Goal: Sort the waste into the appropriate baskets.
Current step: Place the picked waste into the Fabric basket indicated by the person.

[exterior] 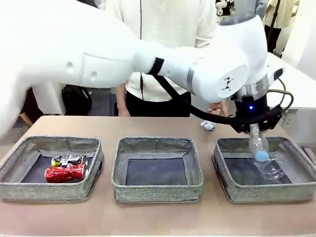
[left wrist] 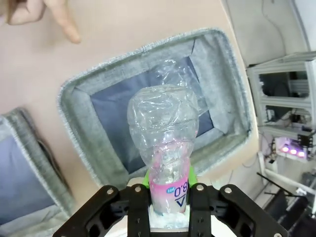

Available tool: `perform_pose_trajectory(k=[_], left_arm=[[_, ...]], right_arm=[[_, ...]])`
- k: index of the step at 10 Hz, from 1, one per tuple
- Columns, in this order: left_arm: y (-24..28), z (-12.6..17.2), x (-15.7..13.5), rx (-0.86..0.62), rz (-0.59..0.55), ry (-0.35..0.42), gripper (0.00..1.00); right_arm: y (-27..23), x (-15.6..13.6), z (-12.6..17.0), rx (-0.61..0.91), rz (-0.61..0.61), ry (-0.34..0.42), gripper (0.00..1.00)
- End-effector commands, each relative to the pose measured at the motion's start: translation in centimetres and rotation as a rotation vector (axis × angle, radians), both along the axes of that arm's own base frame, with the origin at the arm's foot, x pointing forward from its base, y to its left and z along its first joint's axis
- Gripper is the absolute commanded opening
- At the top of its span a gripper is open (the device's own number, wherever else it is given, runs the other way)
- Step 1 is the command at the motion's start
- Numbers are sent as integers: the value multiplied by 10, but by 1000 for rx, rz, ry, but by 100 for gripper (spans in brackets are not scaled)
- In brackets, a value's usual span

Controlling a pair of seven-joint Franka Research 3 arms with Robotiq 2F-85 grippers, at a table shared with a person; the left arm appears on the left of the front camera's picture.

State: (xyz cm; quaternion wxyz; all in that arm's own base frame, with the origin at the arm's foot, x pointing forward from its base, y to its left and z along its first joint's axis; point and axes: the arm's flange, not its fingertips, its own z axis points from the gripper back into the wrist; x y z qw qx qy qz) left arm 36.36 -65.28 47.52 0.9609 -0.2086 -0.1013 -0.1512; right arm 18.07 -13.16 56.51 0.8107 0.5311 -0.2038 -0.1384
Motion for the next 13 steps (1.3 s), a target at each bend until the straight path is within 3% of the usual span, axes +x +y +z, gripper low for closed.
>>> perform_pose_trajectory(k=[1,4,5,6,7,8,9,13], left_arm=[[-15,13,1,14,29,21,22],[-16,10,0,32,27,30,22],[-16,9,0,43,19,34,80],[-15,10,0,43,16,32,80],[-15,10,0,42,16,31,100],[-15,11,-1,43,17,26,84],[-14,12,0,40,19,26,100],[-4,19,3,28,26,37,100]], right_arm=[[-1,0,4,8,-5,-19,100],[-1,0,4,8,-5,-19,100],[-1,0,4,8,-5,-19,100],[-1,0,4,8,-5,-19,100],[-1,0,4,8,-5,-19,100],[-1,0,4,8,-5,-19,100],[-1,0,4,8,-5,-19,100],[-1,0,4,8,-5,-19,100]])
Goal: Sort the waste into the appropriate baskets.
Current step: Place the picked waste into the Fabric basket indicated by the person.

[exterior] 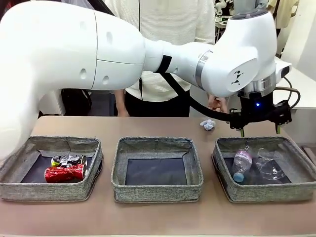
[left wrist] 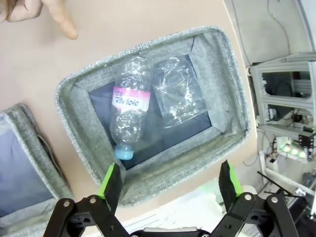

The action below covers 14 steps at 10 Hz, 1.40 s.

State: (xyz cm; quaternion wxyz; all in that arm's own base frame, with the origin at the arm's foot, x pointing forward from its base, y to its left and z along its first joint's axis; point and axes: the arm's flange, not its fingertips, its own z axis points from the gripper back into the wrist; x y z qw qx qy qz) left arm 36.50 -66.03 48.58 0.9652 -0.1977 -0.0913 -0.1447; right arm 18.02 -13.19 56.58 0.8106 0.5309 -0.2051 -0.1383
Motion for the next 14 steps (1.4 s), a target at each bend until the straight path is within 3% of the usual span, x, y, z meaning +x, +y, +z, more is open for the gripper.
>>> perform_pose_trajectory(k=[1,4,6,8,9,12,14], left_arm=[[14,12,3,9,16,31,100],[94,69,1,13,11,77,100],[197,126,-11,-13,81,80,100],[293,155,-13,-108,148,109,100],[344,164,-17,-156,195,133,100],[471,174,-38,-467,122,280,100],[536,163,-66,-615,98,287,100]], right_arm=[[0,0,0,0,0,0,100],[3,3,-1,-1,59,13,100],[17,38,-1,-1,167,45,100],[35,91,-2,60,250,58,100],[54,120,-4,88,310,81,100],[123,182,-11,233,438,66,100],[167,207,-15,311,468,52,100]])
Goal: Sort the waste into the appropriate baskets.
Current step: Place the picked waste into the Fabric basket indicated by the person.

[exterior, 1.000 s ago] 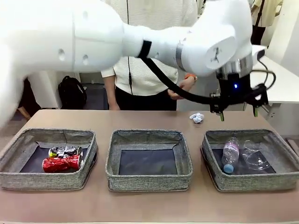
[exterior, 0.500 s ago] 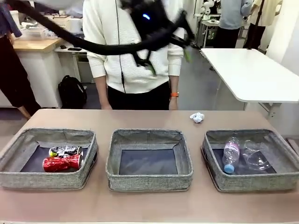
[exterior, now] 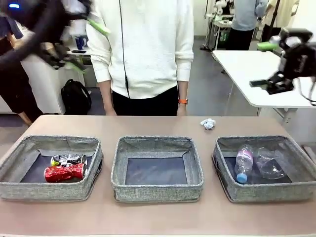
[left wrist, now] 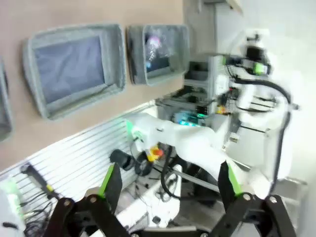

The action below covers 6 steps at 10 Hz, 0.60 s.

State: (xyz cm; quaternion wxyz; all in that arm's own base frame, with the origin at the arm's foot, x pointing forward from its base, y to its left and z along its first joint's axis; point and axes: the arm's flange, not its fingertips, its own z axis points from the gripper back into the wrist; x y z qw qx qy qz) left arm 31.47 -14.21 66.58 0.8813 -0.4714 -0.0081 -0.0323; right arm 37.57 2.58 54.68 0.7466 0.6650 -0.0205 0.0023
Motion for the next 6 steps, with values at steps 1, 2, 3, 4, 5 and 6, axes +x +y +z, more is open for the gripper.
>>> perform_pose_trajectory(k=[1,2,3,4,5,6], left_arm=[[38,-28,-31,-126,-21,-22,100],[61,-44,-46,-205,-55,-45,100],[81,-62,-61,-318,-103,-102,100],[91,-83,-74,-446,-67,-103,100],[98,-98,-80,-594,13,-14,100],[84,-60,-61,-313,-53,-90,100]], right_arm=[[18,16,6,91,18,12,100],[17,16,8,80,-21,29,100],[7,11,13,103,-36,24,100],[-5,5,18,99,-70,19,100],[-13,-1,19,65,-77,30,100],[-20,-7,18,3,-94,20,100]])
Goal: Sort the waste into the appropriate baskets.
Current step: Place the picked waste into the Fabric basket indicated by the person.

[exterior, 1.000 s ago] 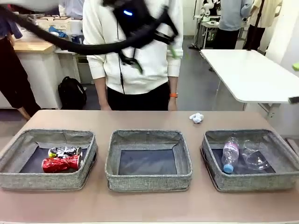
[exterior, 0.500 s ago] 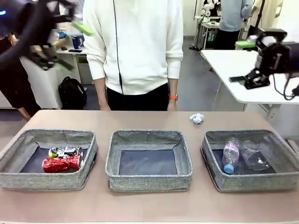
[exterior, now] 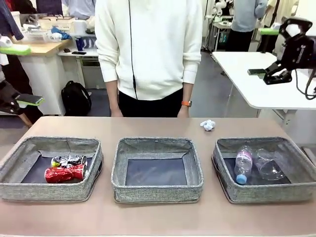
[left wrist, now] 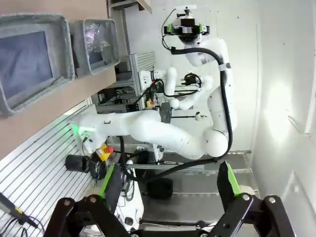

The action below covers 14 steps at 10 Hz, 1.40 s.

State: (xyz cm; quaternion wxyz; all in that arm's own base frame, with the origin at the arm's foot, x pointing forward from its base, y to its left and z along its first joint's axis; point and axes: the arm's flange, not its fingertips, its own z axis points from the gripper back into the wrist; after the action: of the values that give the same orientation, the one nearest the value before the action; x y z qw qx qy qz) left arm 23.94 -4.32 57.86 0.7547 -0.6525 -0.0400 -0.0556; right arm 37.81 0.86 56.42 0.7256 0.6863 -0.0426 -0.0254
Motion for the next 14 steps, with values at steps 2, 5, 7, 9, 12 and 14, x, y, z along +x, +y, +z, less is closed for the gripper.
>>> perform_pose_trajectory(k=[2,5,7,9,12,14], left_arm=[[-14,27,14,131,-21,-28,100],[4,18,22,15,20,15,100],[45,12,30,-100,175,60,100],[37,12,29,-20,119,42,100],[37,12,29,-20,119,42,100],[37,12,29,-20,119,42,100]], right_arm=[[0,0,0,0,0,0,100],[-13,1,3,-61,-35,-6,100],[-26,-7,1,-69,-89,-30,100],[-35,-16,-7,-150,-76,-10,100],[-29,-6,-1,-83,-70,-5,100],[-29,-6,-1,-83,-70,-5,100]])
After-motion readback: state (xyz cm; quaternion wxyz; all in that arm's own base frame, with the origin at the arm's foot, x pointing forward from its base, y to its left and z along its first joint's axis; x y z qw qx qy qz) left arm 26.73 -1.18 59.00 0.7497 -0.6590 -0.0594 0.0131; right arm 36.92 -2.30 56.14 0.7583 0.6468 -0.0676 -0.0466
